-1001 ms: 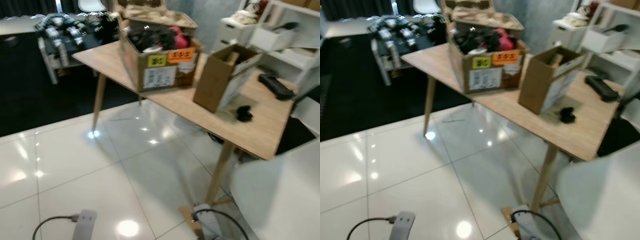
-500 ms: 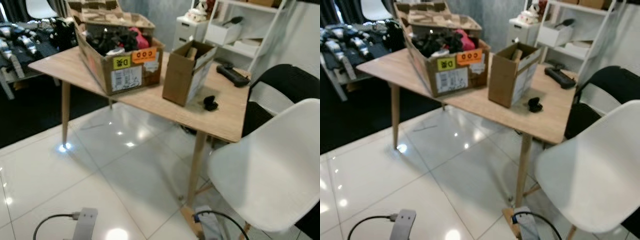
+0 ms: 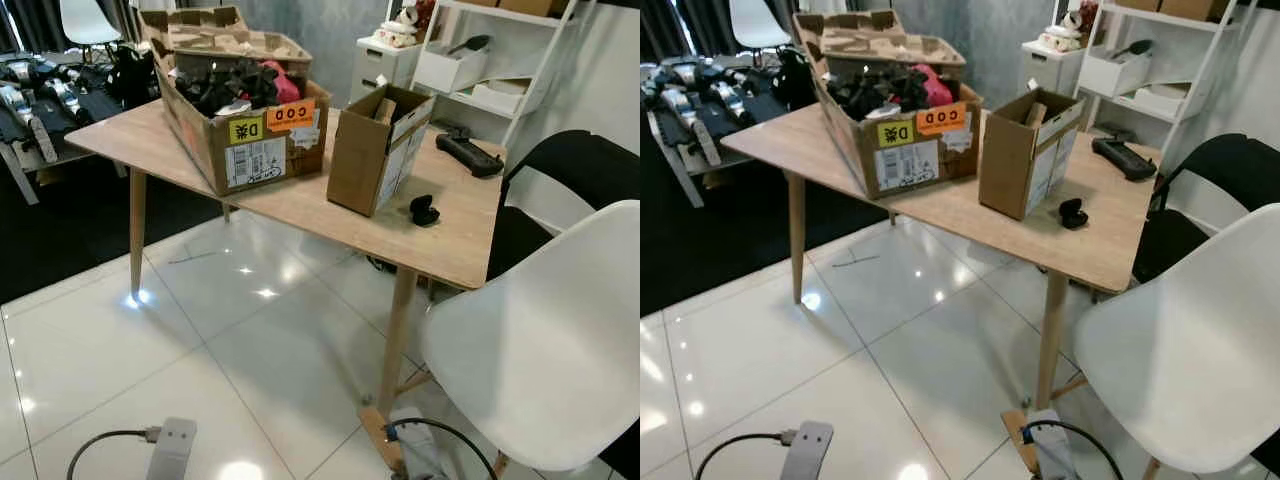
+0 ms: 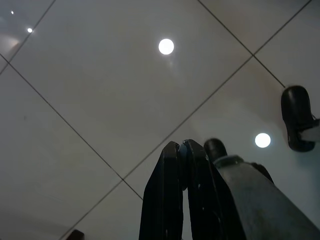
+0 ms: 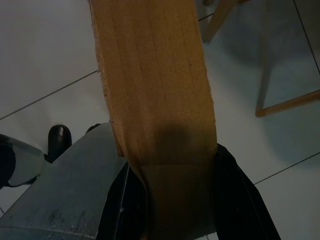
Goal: Picking trash to rubbish bin
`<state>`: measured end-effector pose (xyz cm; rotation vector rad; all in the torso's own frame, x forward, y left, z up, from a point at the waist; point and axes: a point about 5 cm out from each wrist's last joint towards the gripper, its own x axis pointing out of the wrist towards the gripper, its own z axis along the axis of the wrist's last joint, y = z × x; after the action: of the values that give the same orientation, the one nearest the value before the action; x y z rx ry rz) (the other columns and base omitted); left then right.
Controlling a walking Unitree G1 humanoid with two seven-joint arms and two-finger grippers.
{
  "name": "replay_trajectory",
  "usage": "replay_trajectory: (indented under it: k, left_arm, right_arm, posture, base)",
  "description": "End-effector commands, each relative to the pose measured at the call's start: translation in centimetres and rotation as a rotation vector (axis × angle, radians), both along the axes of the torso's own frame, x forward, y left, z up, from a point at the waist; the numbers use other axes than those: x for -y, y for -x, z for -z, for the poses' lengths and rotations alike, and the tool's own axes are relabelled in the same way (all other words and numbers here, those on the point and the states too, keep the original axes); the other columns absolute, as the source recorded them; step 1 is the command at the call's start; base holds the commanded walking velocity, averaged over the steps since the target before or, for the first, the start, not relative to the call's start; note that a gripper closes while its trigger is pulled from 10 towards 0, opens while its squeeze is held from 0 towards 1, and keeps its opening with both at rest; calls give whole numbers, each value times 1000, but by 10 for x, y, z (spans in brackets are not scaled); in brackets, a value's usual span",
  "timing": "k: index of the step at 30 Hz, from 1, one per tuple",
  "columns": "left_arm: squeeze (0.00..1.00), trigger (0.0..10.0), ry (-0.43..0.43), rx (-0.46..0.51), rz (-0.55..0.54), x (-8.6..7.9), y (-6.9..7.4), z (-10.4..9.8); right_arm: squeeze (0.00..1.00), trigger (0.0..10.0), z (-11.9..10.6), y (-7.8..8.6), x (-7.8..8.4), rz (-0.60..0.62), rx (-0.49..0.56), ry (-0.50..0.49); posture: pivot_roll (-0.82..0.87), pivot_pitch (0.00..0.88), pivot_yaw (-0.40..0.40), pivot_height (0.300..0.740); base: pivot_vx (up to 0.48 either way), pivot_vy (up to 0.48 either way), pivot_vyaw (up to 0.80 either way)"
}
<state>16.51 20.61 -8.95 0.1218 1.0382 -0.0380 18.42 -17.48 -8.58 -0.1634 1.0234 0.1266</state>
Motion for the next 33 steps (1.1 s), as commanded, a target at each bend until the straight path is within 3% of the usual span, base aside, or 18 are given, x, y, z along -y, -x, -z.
replay_trajectory:
  k: [1, 10, 33]
  left_arm:
    - [0, 10000, -3, -10, 17, 1, 2, 1]
    - [0, 10000, 1, -15, 18, 1, 4, 2]
    - [0, 10000, -3, -32, 30, -1, 9, 3]
  right_arm:
    - [0, 10000, 0, 0, -1, 11, 3, -11]
    - [0, 10000, -1, -2, -2, 4, 5, -16]
    - [0, 10000, 3, 6, -1, 33, -21, -25]
  posture:
    - [4, 4, -8, 740]
    - [6, 0, -10, 740]
    - [-19, 18, 11, 740]
  base:
    - [315, 0, 0]
    - [321, 0, 0]
    - [270, 0, -800]
